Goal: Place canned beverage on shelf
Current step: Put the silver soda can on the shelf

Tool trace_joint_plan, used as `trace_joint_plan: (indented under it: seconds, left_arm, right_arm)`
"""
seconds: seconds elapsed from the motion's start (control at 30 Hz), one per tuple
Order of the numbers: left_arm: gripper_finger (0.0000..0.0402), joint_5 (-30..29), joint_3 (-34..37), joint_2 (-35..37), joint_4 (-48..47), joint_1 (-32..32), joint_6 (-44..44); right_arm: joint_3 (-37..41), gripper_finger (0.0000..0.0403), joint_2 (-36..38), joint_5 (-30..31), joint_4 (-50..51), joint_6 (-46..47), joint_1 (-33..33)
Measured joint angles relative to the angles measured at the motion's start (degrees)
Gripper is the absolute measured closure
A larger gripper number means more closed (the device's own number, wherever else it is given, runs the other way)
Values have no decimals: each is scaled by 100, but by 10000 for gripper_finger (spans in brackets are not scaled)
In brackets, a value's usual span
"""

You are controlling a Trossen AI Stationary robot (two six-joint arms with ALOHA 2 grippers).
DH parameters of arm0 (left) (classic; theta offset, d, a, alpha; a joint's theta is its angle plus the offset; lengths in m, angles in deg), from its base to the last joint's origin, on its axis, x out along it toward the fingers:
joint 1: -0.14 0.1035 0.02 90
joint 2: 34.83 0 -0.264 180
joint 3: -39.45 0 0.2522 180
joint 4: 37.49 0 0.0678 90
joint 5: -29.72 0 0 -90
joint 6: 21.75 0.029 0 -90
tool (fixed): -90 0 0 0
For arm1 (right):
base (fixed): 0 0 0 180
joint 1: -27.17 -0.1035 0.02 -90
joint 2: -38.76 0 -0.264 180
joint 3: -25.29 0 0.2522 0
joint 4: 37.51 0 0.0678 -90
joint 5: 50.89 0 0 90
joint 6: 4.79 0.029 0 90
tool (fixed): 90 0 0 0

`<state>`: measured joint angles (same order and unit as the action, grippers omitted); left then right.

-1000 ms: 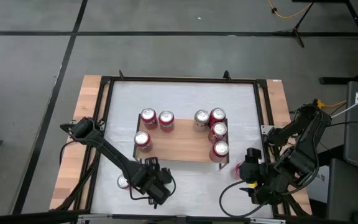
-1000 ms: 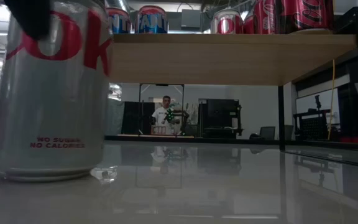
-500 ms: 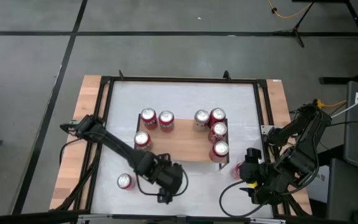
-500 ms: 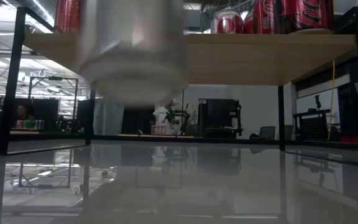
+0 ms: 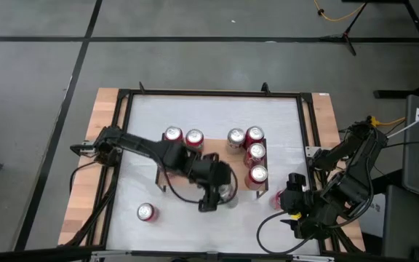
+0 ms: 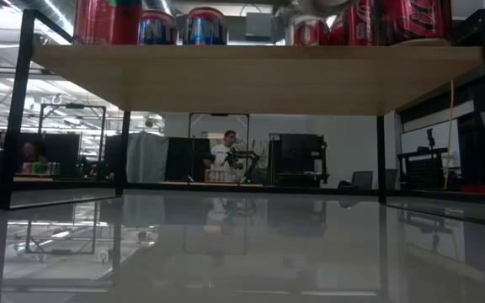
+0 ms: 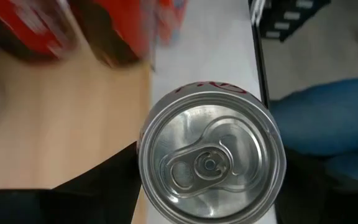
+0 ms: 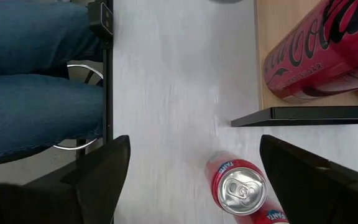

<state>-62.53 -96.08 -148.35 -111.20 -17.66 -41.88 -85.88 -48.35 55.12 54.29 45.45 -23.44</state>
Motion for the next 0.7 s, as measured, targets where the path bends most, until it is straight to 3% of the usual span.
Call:
trace_joint_plan:
  seconds: [0.43,0.7]
  left_arm:
    - [123,202,-299,2,-286,1083,1150]
    - [122,216,-299,2,-337,1486,1330]
  right_arm:
    - [0,56,0,0,0,-2,-2]
    - [0,56,0,0,-1,-2,0]
